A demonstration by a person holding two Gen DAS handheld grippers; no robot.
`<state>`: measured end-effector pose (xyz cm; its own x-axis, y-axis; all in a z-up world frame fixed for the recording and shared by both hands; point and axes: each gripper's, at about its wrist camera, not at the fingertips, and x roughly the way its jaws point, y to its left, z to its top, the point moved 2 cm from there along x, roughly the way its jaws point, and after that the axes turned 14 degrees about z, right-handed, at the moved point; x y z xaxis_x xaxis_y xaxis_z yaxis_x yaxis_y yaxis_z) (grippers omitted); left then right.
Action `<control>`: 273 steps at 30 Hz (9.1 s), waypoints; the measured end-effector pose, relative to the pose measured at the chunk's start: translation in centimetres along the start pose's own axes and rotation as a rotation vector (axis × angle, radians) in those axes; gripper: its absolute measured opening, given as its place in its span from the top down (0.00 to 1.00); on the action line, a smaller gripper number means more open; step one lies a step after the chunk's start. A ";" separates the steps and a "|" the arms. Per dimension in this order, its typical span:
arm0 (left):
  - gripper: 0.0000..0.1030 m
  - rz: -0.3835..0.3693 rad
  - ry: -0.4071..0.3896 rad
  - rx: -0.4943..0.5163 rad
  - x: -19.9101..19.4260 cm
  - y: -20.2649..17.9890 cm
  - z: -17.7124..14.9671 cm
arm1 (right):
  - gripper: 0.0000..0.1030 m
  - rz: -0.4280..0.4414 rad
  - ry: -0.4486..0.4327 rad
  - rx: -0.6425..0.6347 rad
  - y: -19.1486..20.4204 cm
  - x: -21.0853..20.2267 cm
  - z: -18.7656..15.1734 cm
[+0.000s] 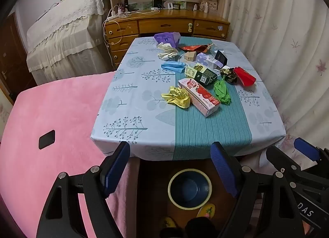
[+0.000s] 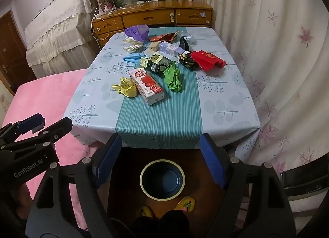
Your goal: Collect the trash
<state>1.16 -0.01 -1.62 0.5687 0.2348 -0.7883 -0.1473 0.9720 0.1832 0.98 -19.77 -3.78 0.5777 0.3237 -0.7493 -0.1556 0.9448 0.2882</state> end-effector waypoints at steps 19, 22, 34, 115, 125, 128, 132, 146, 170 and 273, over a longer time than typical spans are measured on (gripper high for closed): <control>0.21 -0.024 0.005 0.004 0.2 -0.4 -0.1 | 0.26 -0.013 0.004 0.000 -0.1 0.1 -0.1; 0.21 -0.021 0.007 0.002 0.2 -0.3 -0.2 | 0.26 -0.014 0.006 0.003 -0.5 0.0 -0.2; 0.21 -0.028 0.021 -0.013 0.4 -0.1 -0.4 | 0.26 -0.012 0.027 0.008 -0.4 0.8 -0.6; 0.21 -0.168 0.405 -0.065 27.0 -1.8 14.6 | 0.35 0.073 0.376 -0.161 -2.6 30.5 11.7; 0.21 -0.203 0.492 -0.127 29.0 -3.6 14.8 | 0.48 0.093 0.305 -0.107 -4.1 30.0 12.8; 0.21 -0.200 0.532 -0.155 29.7 -4.1 14.8 | 0.48 0.102 0.297 -0.105 -4.4 29.7 13.0; 0.21 -0.173 0.587 -0.194 30.9 -4.6 14.6 | 0.48 0.117 0.293 -0.094 -4.7 29.2 12.8; 0.69 -0.196 0.516 -0.131 29.6 -7.4 14.6 | 0.50 0.193 0.263 -0.066 -4.6 24.5 10.9; 0.70 -0.107 0.216 -0.010 3.8 -4.1 -0.5 | 0.51 0.349 0.206 -0.168 -7.1 6.5 -0.5; 0.06 -0.221 -0.094 0.084 -7.0 2.8 2.4 | 0.32 0.039 -0.149 0.046 -1.5 -8.5 2.3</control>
<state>-1.24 1.14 5.84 0.6528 0.0128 -0.7574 0.0545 0.9965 0.0638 -1.87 -24.06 3.53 0.6847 0.3461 -0.6414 -0.1452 0.9272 0.3453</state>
